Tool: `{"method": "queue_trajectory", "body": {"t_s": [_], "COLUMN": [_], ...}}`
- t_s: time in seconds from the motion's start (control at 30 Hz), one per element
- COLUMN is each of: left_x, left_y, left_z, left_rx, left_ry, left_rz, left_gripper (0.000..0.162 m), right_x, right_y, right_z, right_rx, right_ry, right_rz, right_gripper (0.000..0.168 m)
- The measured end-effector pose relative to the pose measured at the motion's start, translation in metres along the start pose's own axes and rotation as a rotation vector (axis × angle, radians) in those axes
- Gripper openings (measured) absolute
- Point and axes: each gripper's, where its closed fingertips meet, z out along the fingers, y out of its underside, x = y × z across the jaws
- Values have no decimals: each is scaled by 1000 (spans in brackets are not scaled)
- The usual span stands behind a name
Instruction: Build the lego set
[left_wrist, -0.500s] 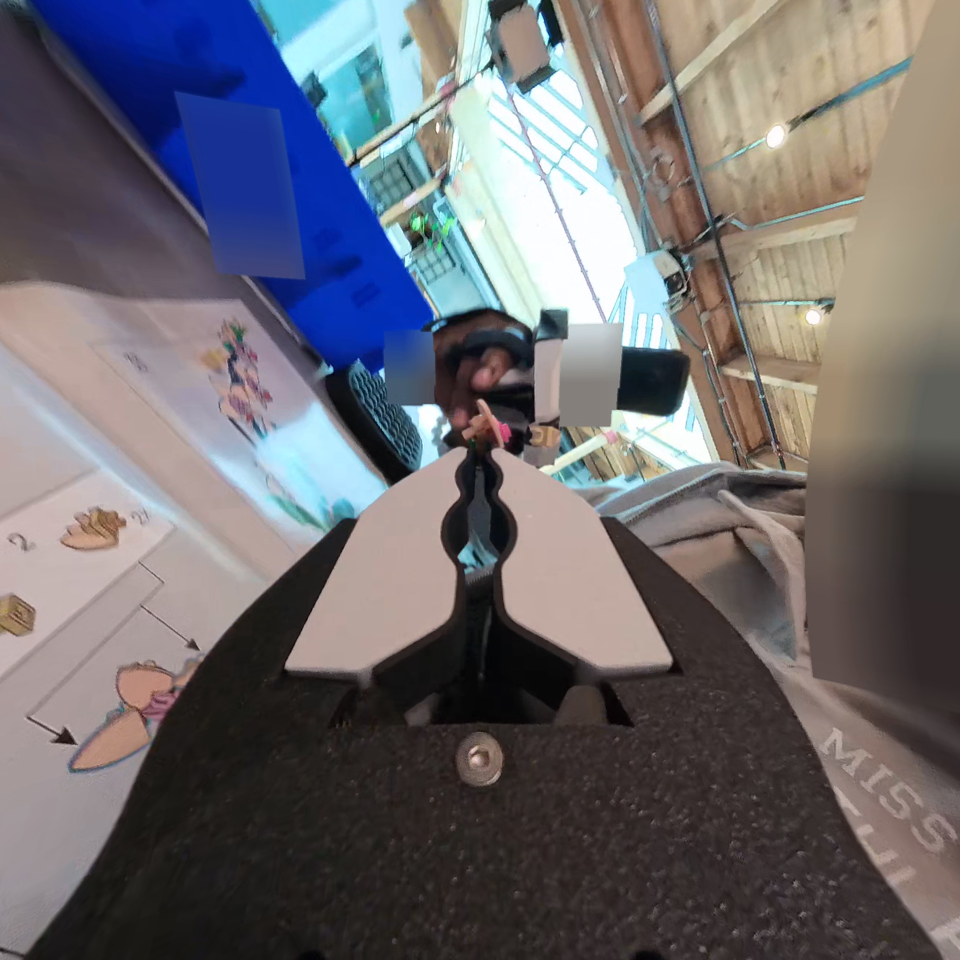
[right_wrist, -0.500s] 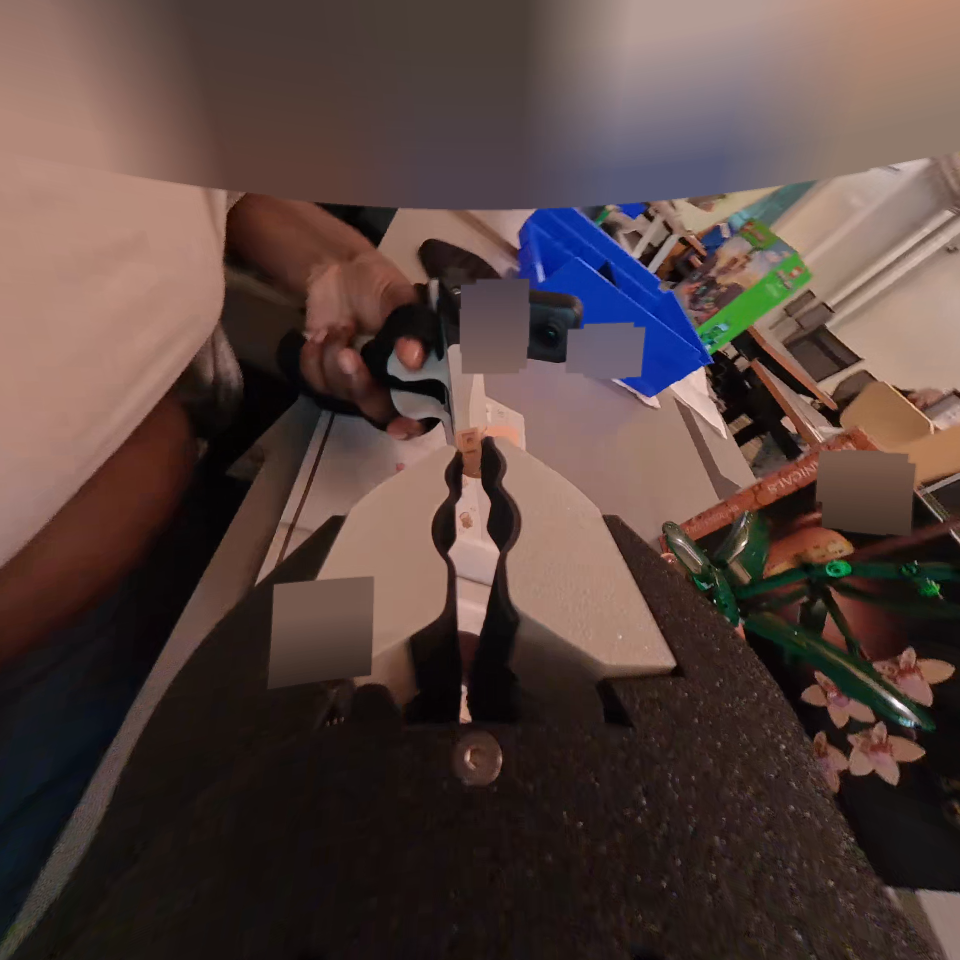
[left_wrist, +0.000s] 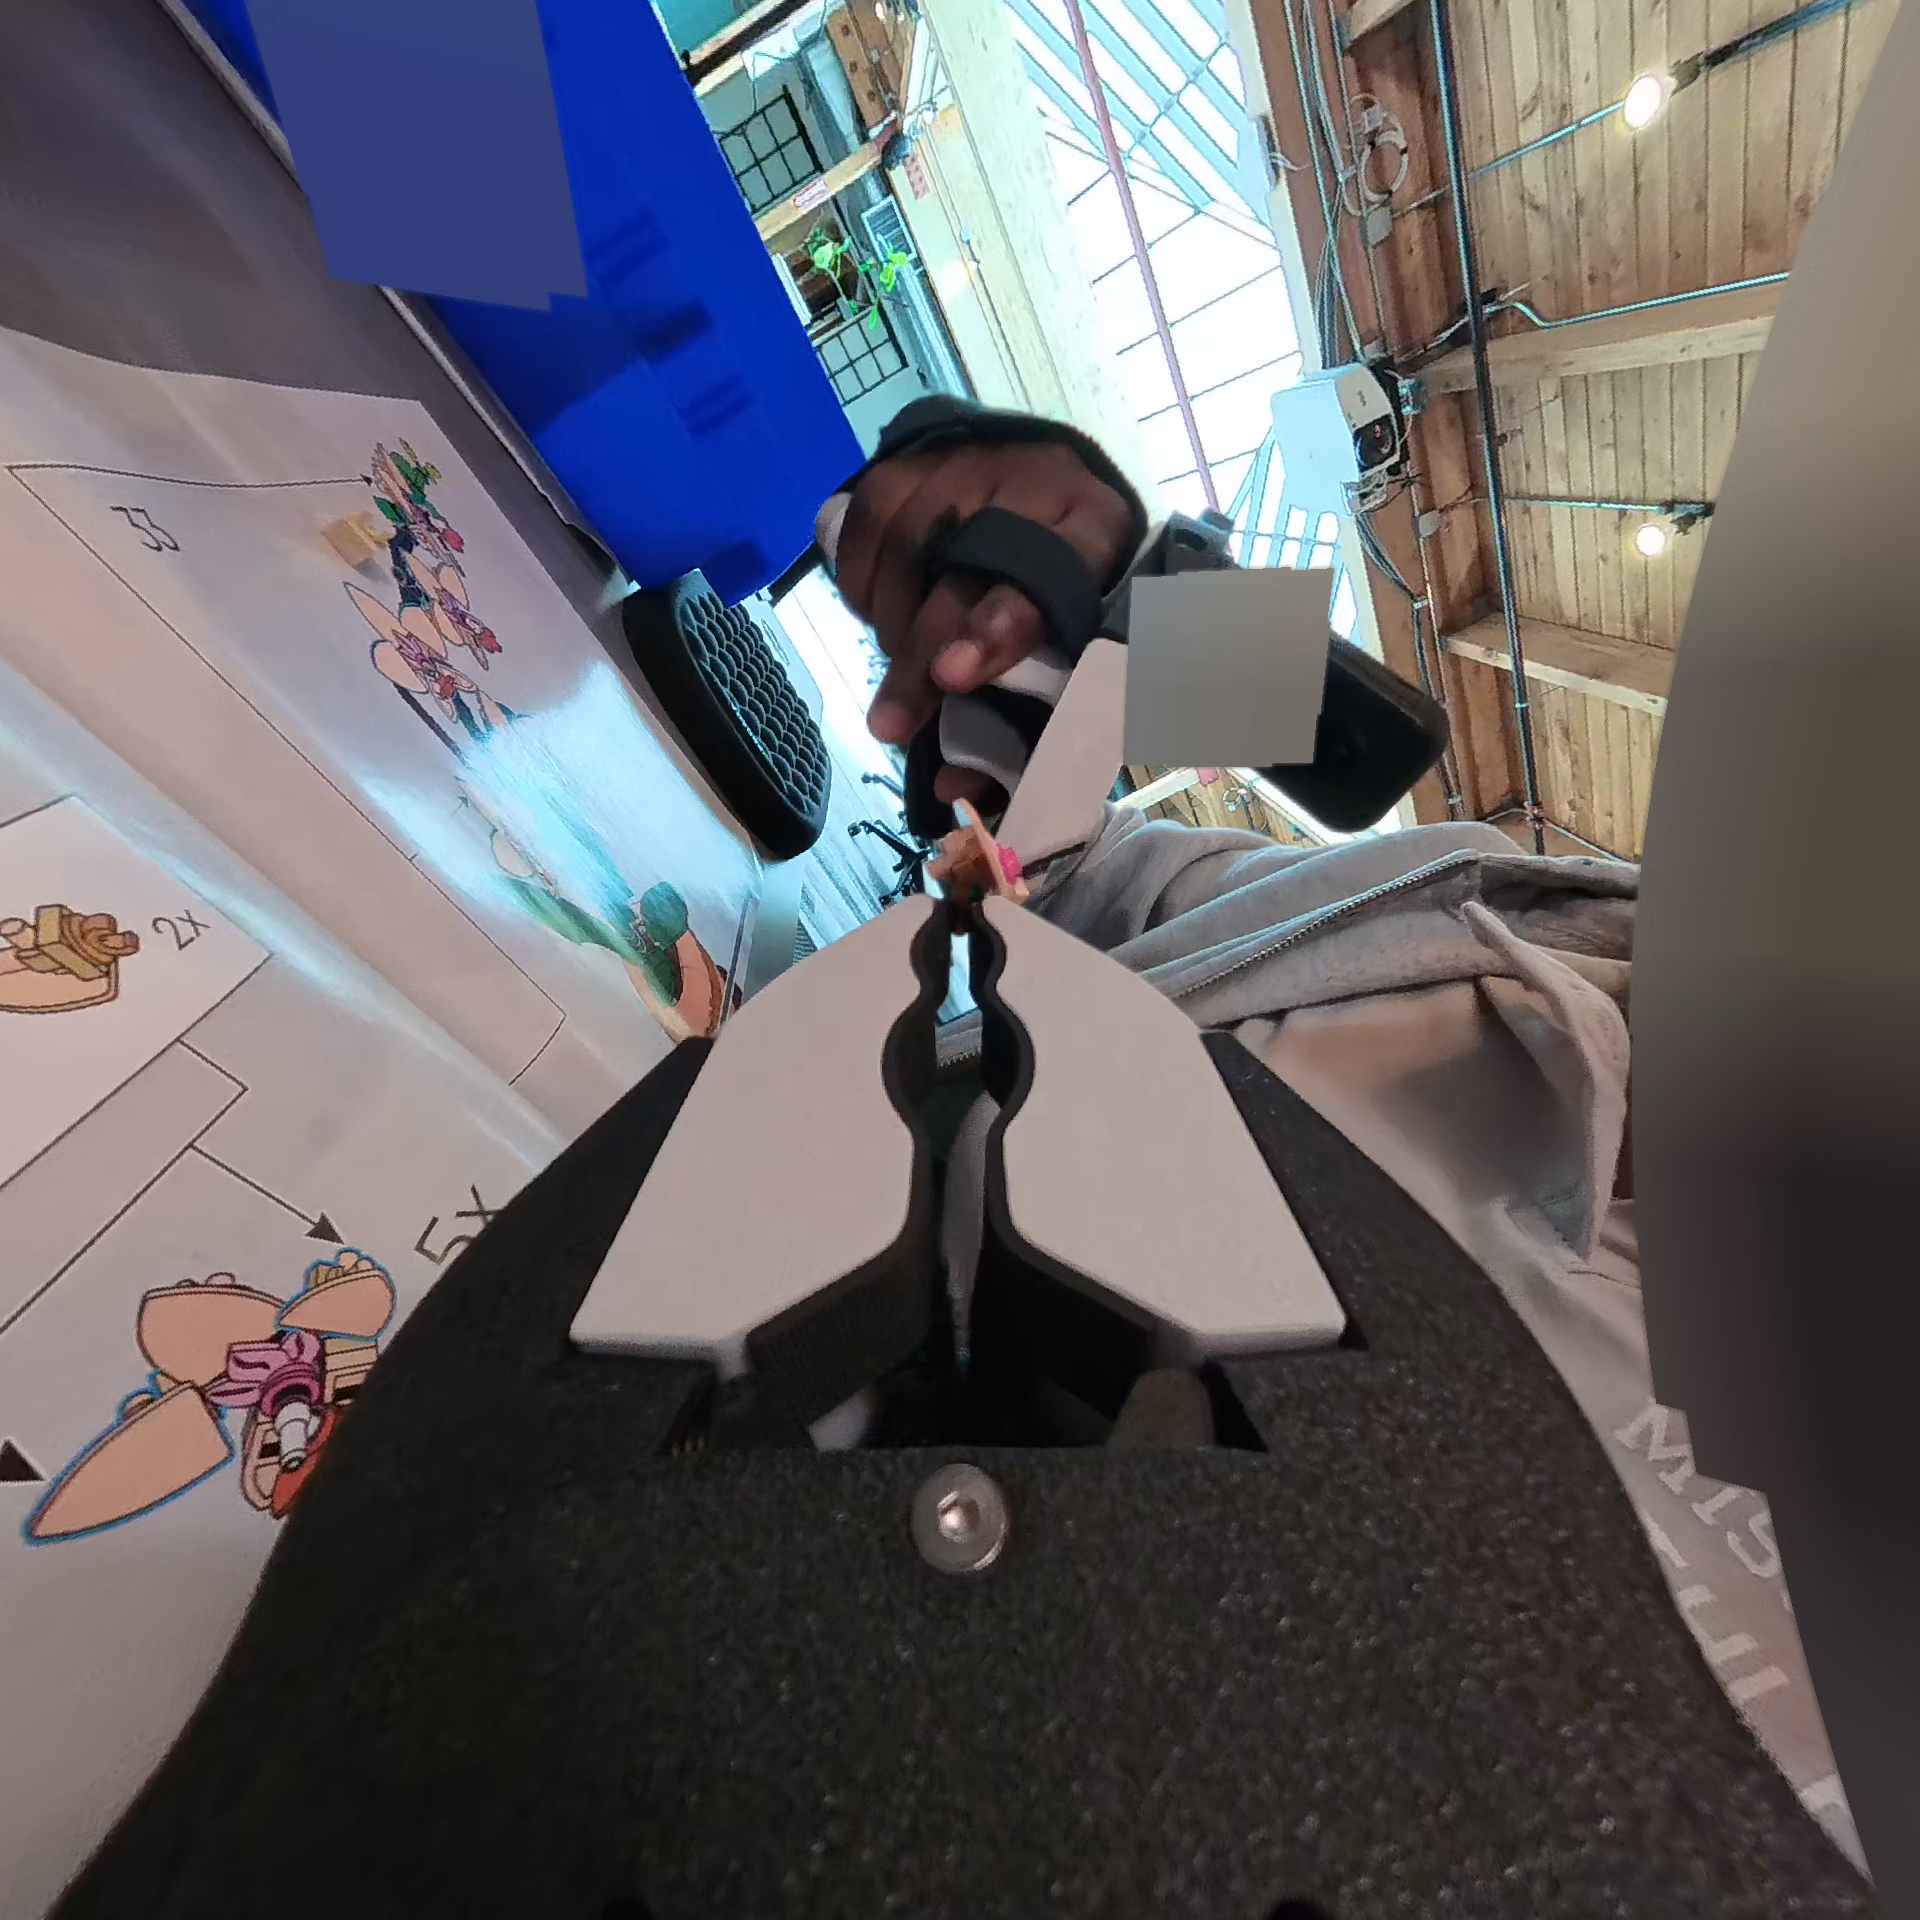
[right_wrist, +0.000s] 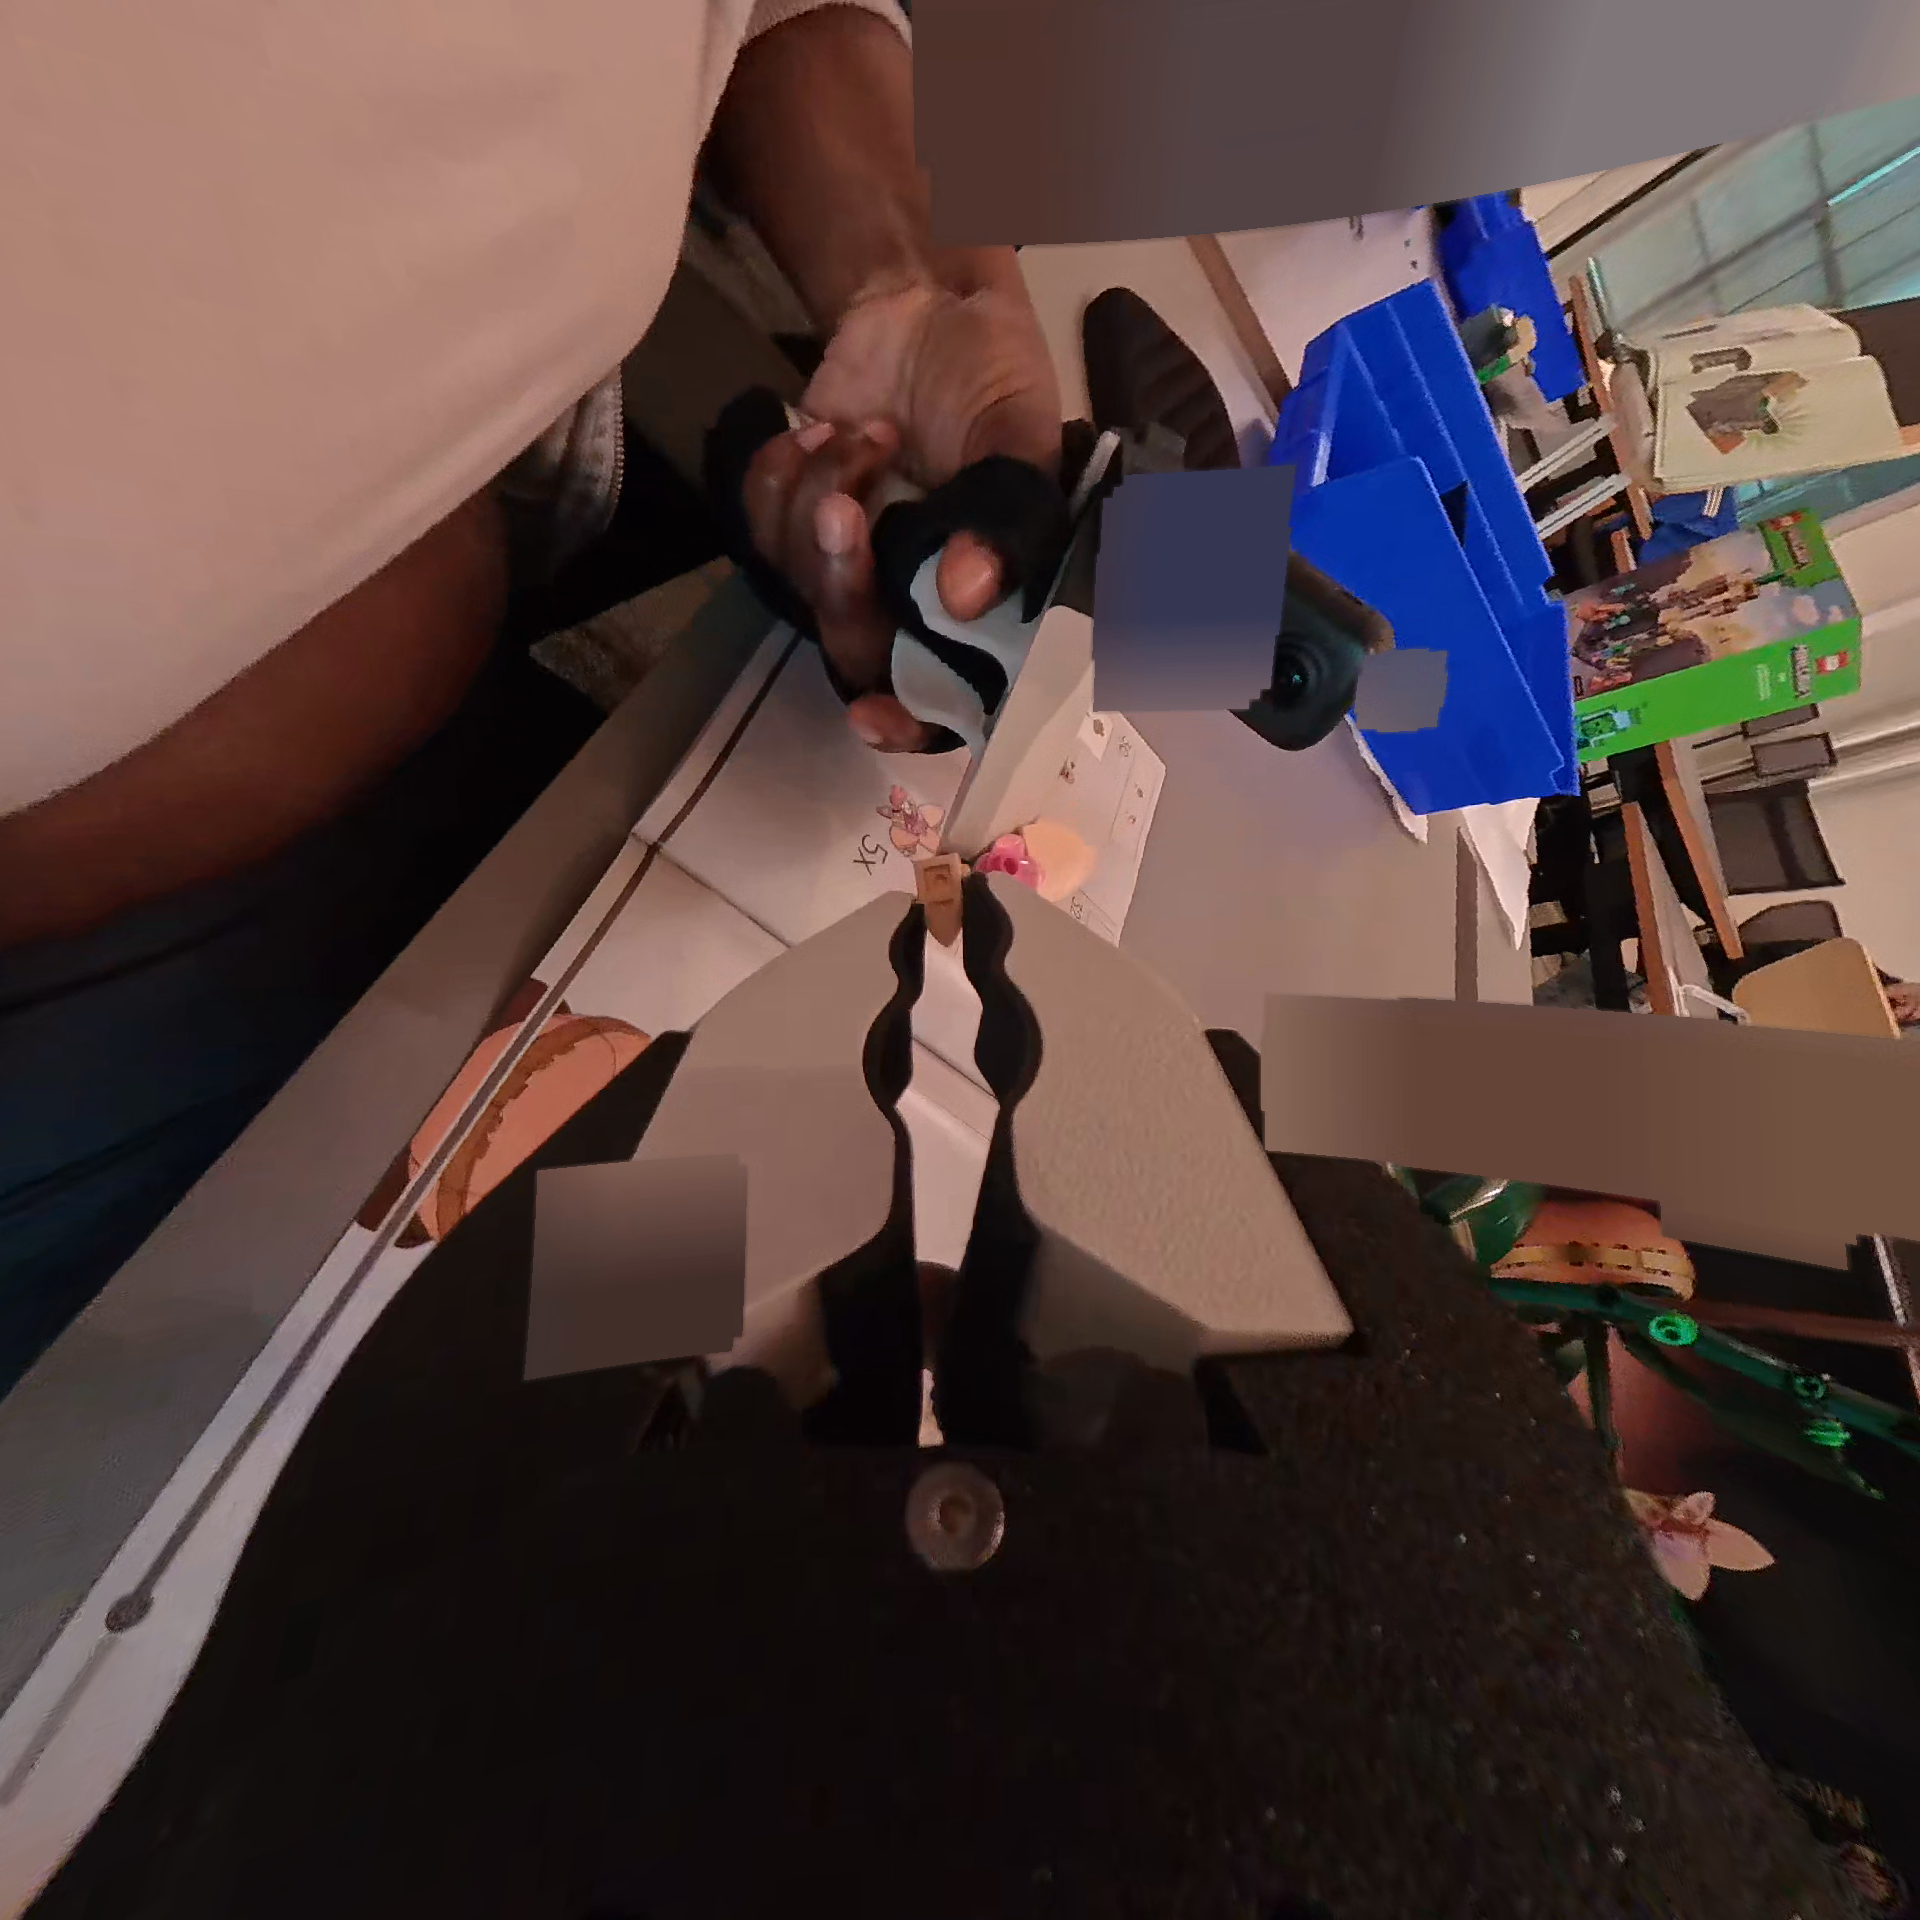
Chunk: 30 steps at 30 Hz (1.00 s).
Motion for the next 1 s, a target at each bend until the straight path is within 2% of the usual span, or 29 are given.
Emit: {"method": "queue_trajectory", "body": {"t_s": [0.13,0.23,0.3,0.37,0.5,0.6,0.67,0.83,0.9,1.0], "left_x": [-1,4,15,19,14,7,6,20,23,15], "left_y": [1,-4,-12,-16,-24,-30,-32,-41,-44,-39], "left_z": [-1,-3,-13,-29,-68,-99,-114,-139,-145,-143], "left_rx": [1,53,148,215,348,453,505,517,504,486], "left_ry": [-4,23,59,14,-208,-434,-545,-680,-699,-656], "left_rz": [6,55,134,224,379,502,573,688,709,628], "left_gripper": [2,2,2,2,2,2,2,3,3,3], "right_x": [-1,3,12,17,10,1,-1,0,-1,1], "right_y": [-1,-4,-3,9,27,25,23,26,32,40], "right_z": [2,2,-1,1,16,36,47,62,64,68], "right_rx": [-43,-14,25,17,-12,-31,-42,-99,-143,-183], "right_ry": [-22,3,65,107,153,124,116,91,91,114], "right_rz": [-63,18,202,469,873,1047,1091,1111,1104,1076], "right_gripper": [7,7,7,7,7,7,7,7,8,7]}}
